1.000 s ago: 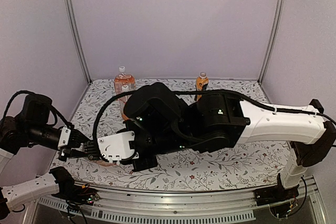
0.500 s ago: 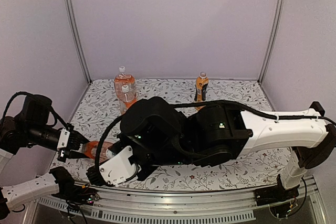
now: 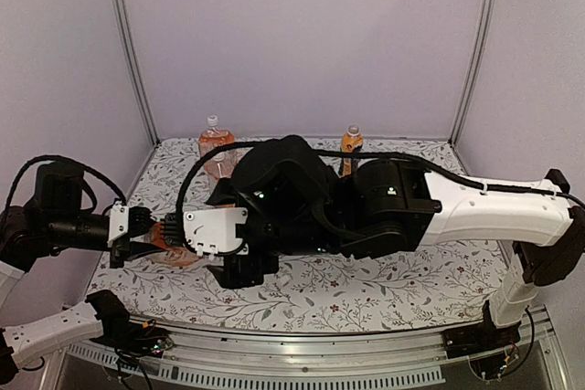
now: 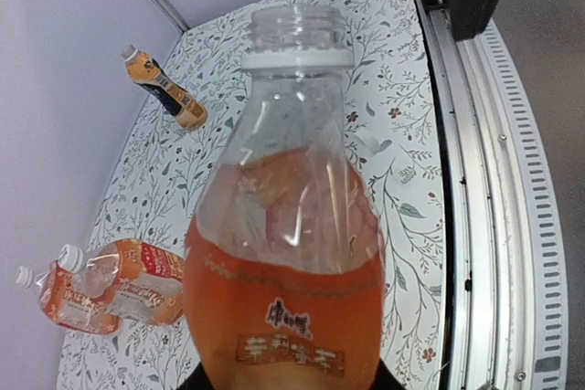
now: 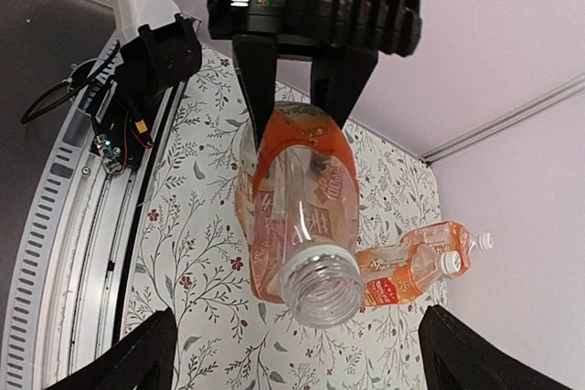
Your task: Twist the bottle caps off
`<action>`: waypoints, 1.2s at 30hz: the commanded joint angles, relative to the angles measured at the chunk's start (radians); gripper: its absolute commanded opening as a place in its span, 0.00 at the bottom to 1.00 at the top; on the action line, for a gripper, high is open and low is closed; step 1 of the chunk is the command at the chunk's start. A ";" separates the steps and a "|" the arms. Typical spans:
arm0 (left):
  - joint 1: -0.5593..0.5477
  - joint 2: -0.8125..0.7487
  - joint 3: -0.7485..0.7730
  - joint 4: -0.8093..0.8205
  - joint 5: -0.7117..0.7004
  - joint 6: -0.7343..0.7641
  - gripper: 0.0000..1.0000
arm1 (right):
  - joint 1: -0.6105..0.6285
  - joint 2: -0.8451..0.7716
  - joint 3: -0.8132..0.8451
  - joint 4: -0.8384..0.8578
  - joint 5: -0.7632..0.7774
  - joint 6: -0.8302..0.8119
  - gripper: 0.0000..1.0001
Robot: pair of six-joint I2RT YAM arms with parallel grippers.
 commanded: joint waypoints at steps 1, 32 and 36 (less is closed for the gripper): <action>0.001 0.002 -0.023 0.142 -0.122 -0.109 0.02 | -0.053 -0.052 -0.021 0.060 -0.016 0.260 0.93; 0.018 -0.001 0.009 0.237 0.049 -0.362 0.02 | -0.200 -0.015 -0.004 0.246 -0.473 0.627 0.74; 0.020 -0.004 0.009 0.232 0.076 -0.365 0.02 | -0.201 0.001 0.013 0.246 -0.480 0.619 0.68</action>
